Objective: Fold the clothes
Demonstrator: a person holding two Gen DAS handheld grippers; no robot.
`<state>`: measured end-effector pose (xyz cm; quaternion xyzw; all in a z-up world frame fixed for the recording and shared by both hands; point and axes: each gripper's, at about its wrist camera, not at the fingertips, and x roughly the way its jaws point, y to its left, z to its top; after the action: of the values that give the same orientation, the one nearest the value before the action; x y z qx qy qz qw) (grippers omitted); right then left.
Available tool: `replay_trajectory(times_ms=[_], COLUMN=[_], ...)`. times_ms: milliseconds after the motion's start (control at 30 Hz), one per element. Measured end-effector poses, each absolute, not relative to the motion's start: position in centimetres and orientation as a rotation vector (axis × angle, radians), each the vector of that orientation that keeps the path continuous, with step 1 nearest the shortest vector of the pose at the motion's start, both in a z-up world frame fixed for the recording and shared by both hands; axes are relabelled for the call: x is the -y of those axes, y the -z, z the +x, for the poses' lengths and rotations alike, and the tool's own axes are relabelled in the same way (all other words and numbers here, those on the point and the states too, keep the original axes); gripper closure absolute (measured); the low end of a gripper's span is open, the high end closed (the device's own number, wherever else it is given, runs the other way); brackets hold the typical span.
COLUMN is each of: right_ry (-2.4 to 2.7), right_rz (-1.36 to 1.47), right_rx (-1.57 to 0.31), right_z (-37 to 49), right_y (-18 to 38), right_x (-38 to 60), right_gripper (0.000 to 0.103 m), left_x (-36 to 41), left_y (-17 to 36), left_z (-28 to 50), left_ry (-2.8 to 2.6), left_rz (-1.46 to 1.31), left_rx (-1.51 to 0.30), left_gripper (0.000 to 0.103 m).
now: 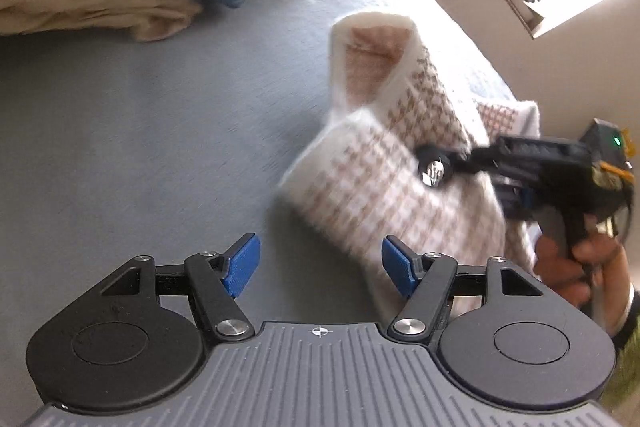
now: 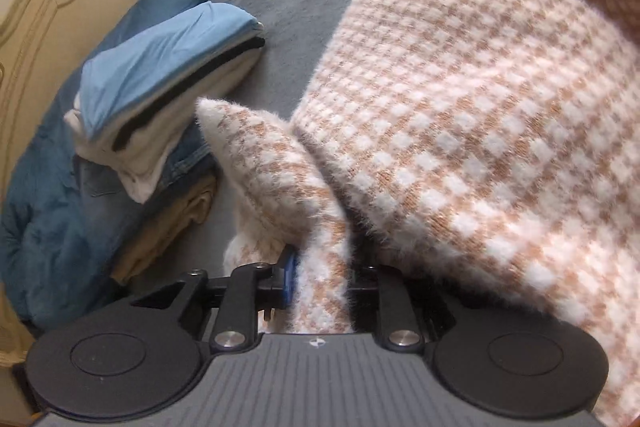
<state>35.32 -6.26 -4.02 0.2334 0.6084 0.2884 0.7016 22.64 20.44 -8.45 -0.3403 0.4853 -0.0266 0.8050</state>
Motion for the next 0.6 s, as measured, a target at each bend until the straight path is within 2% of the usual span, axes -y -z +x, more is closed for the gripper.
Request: replay_trajectory(times_ms=[67,200,267,433,500,567,600], right_ry=[-0.65,-0.655,-0.653,-0.643,-0.602,-0.548,-0.517], right_rz=[0.536,0.612,0.656,0.749,0.771,0.789,0.805], right_rx=[-1.351,-1.29,-1.269,-1.305,-1.35,-1.403,-1.427], right_z=[35.4,34.3,33.3,28.6,26.3,24.0,22.9], right_y=[3.3,1.2,0.4,-0.2,0.3,0.9,1.4], right_x=[7.3,10.6,12.4,17.0,18.3,19.4,19.9], right_gripper=[0.071,0.066,0.059,0.059,0.059,0.059,0.059], left_x=[-20.5,-20.1,-19.8,-19.5,-19.4,-19.1,-19.1], left_y=[9.5,10.1,9.7,9.8,10.2,10.3,10.2], left_z=[24.5,27.1,27.8,29.8,30.4,30.4,30.1], left_ry=[0.068,0.075,0.09,0.104,0.105,0.106,0.107], left_rz=[-0.763,-0.733,-0.689,-0.613,-0.611,-0.644,-0.672], left_rx=[-1.049,-1.066,-1.058,-1.02,-1.023,-1.031,-1.035], left_gripper=[0.028,0.027,0.026,0.015,0.015,0.02,0.029])
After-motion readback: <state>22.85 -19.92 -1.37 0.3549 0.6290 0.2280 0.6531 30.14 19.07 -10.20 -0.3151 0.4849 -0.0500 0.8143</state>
